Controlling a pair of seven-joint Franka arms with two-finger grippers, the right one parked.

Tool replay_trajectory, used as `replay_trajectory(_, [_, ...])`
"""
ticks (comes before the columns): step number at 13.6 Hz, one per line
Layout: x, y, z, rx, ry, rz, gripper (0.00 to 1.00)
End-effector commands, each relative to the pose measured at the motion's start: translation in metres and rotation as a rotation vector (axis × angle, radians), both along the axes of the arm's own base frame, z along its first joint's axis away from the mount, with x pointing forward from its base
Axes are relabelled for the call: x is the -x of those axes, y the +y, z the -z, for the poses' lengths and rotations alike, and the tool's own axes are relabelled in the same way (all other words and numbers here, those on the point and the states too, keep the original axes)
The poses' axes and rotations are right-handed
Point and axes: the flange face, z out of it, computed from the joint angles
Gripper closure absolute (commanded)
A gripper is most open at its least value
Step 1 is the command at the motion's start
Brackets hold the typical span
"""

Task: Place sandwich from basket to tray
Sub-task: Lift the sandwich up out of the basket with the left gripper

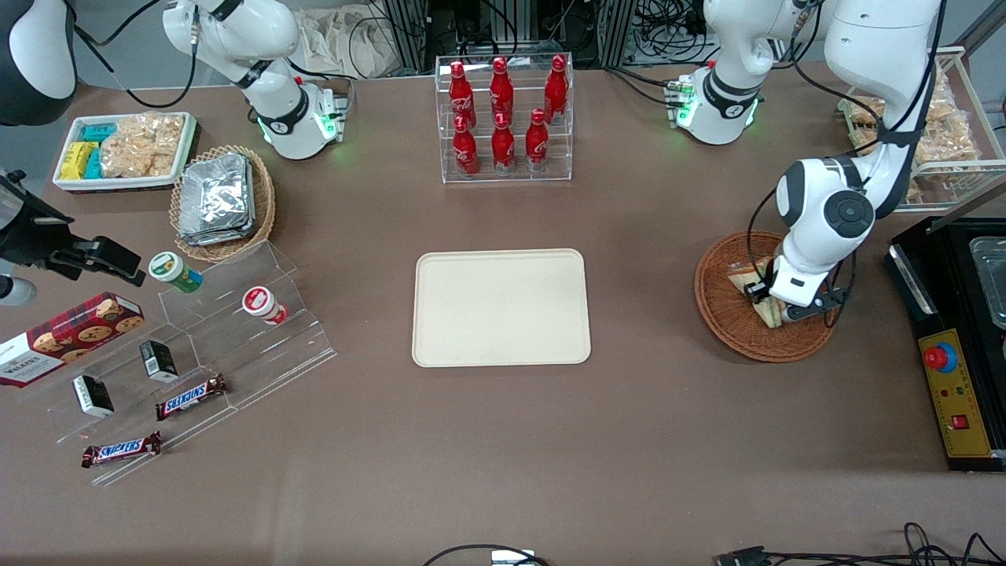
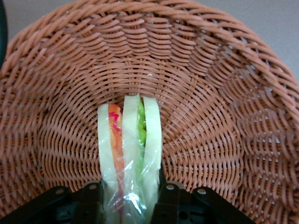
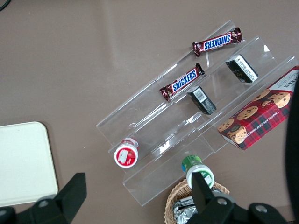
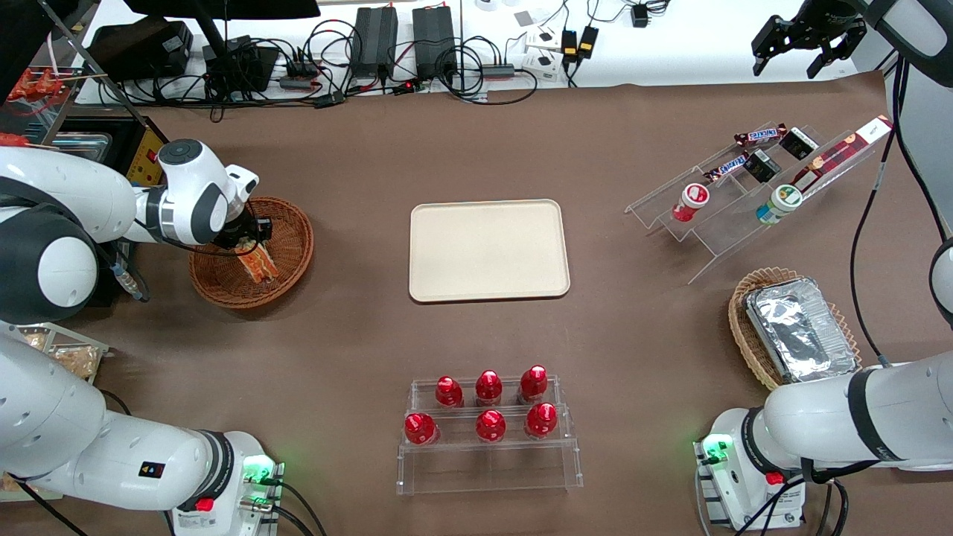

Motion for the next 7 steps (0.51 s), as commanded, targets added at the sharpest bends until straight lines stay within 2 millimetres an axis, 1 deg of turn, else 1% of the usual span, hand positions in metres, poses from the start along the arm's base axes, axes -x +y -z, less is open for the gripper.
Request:
replay_trajectory(1, [-0.001,-0.002,-0.059,0.027,-0.007,-0.007,0.93])
replay_trajectory(3, [0.000,-0.002,-0.111,0.043,0.000,0.015,0.93])
replay_trajectory(4, [-0.004,0.000,-0.141,0.049,0.008,0.029,0.93])
replay_trajectory(7, [-0.008,0.008,-0.231,0.068,0.027,0.062,0.92])
